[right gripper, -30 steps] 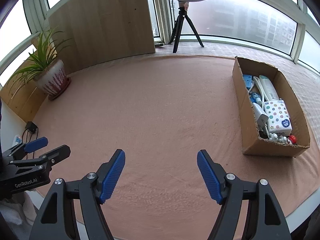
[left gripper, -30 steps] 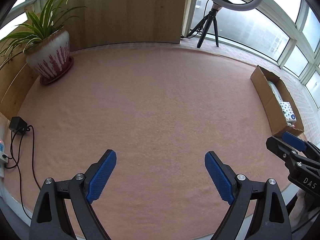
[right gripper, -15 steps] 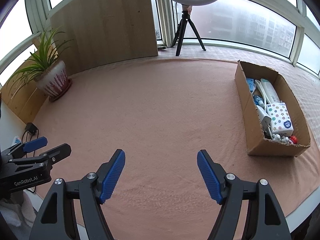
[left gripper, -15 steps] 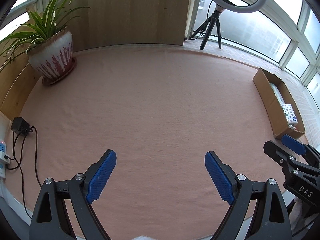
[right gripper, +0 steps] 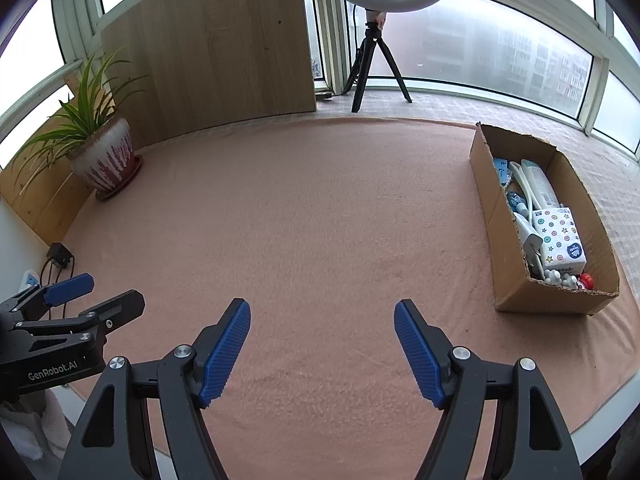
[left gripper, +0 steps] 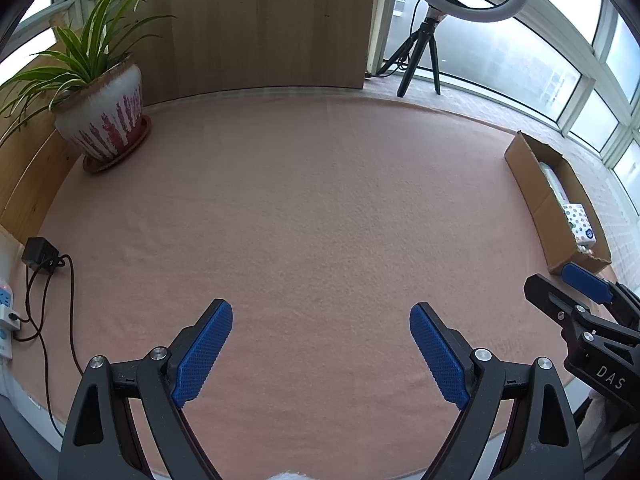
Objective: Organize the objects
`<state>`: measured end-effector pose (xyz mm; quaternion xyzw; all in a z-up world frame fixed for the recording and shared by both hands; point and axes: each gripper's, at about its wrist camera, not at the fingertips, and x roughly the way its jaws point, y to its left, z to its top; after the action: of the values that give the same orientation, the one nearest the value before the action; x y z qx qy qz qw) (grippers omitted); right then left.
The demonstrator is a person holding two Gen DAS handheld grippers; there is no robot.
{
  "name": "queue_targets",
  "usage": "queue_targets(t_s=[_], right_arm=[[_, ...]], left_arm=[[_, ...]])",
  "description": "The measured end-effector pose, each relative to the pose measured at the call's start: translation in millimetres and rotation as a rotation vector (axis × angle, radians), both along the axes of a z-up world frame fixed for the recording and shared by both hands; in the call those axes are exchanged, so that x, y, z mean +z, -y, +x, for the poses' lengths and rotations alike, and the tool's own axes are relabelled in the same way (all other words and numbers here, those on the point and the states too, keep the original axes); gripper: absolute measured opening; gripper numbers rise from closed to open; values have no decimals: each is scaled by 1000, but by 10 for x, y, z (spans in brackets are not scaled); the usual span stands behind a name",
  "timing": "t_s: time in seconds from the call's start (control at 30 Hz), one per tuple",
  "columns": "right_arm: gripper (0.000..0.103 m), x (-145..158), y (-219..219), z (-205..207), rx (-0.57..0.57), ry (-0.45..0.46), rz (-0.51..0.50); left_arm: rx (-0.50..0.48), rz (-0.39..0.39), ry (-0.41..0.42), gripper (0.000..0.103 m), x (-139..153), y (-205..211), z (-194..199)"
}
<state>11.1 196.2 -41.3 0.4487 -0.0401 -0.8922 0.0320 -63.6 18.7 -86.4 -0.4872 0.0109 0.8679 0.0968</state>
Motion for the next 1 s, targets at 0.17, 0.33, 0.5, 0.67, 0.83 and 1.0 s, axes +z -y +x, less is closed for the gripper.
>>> queue_targets(t_s=[0.17, 0.33, 0.5, 0.67, 0.83, 1.0], right_arm=[[71, -10, -29, -29, -8, 7, -9], [71, -9, -23, -57, -6, 11, -4], [71, -27, -10, -74, -6, 18, -3], [71, -28, -20, -89, -10, 19, -4], [71, -41, -39, -102, -16, 23, -5], [71, -52, -53, -128, -19, 25, -3]], left_arm=[[0, -1, -2, 93, 15, 5, -23], [1, 1, 1, 93, 9, 9, -39], [-1, 0, 2, 93, 9, 8, -54], [-6, 3, 11, 93, -13, -4, -91], [-8, 21, 23, 93, -33, -15, -134], [-16, 36, 20, 93, -45, -45, -164]])
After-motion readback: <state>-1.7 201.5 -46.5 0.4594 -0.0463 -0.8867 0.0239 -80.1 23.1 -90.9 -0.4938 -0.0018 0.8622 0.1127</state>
